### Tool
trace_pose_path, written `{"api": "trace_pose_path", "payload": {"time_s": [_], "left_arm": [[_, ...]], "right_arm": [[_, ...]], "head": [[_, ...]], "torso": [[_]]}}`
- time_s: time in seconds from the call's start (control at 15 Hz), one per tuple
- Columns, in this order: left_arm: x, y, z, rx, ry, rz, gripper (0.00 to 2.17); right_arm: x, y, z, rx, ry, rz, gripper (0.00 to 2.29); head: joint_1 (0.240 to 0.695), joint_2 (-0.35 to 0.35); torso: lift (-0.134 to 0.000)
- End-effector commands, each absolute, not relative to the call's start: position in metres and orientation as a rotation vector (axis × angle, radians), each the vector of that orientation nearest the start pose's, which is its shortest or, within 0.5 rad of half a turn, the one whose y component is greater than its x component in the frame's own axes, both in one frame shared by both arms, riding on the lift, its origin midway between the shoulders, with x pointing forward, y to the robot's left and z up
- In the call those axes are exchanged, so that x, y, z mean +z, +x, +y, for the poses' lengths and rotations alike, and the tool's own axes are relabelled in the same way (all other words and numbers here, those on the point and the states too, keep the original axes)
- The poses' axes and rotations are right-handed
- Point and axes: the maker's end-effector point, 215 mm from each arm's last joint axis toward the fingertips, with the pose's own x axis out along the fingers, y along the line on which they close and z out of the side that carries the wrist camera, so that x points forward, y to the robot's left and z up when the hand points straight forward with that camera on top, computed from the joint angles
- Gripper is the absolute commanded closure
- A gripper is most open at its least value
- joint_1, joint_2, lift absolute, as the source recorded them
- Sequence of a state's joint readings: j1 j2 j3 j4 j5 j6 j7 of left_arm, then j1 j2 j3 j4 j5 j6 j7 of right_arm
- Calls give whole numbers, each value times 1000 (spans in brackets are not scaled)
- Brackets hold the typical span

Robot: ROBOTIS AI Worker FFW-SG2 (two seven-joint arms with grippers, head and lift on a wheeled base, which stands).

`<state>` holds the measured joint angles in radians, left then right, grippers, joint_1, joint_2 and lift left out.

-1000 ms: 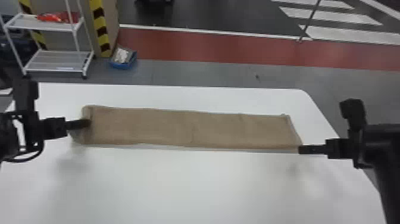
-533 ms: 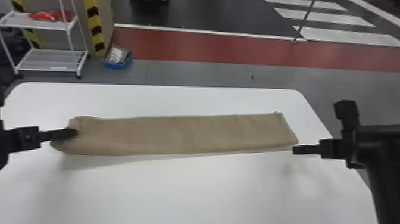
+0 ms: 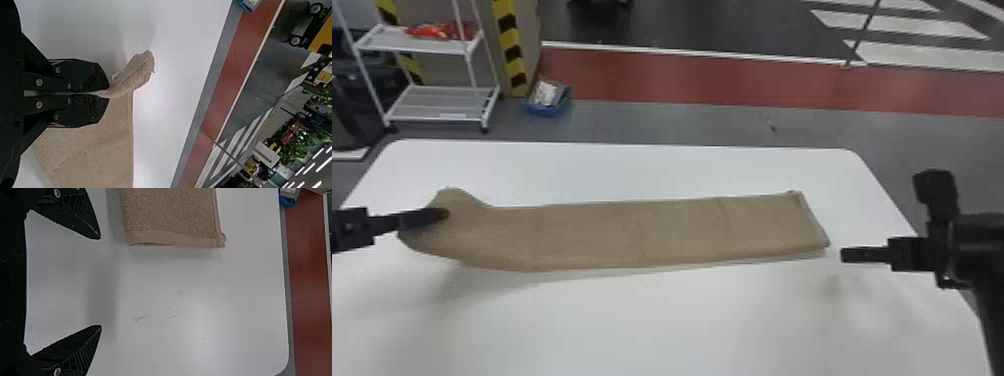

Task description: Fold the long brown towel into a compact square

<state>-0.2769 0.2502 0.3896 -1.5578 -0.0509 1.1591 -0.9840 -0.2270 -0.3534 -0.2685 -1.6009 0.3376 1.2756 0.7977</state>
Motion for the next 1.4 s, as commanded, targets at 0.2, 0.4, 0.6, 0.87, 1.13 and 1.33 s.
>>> {"api": "trace_pose_path", "payload": {"time_s": [0.2, 0.4, 0.6, 0.87, 1.13, 1.33], "left_arm": [[-368, 522, 306, -452, -484, 766, 2138], [-344, 518, 242, -523, -434, 748, 2138], [-337, 519, 172, -587, -357, 755, 2138], [-311, 527, 92, -649, -282, 713, 2138], [-316, 530, 53, -643, -128, 727, 2142], [-328, 540, 26, -646, -35, 710, 2142]], "right_arm": [[-448, 489, -462, 33, 73, 989, 76], [-442, 492, -464, 29, 76, 978, 76], [-441, 488, -463, 27, 82, 982, 76], [-441, 484, -462, 26, 89, 985, 76], [-444, 480, -462, 28, 97, 985, 76], [-443, 481, -460, 36, 104, 982, 76]], "head": [[695, -136], [695, -183], [695, -234], [695, -330], [695, -350], [695, -350]], "torso": [[-120], [-120], [-120], [-120], [-120], [-120]]}}
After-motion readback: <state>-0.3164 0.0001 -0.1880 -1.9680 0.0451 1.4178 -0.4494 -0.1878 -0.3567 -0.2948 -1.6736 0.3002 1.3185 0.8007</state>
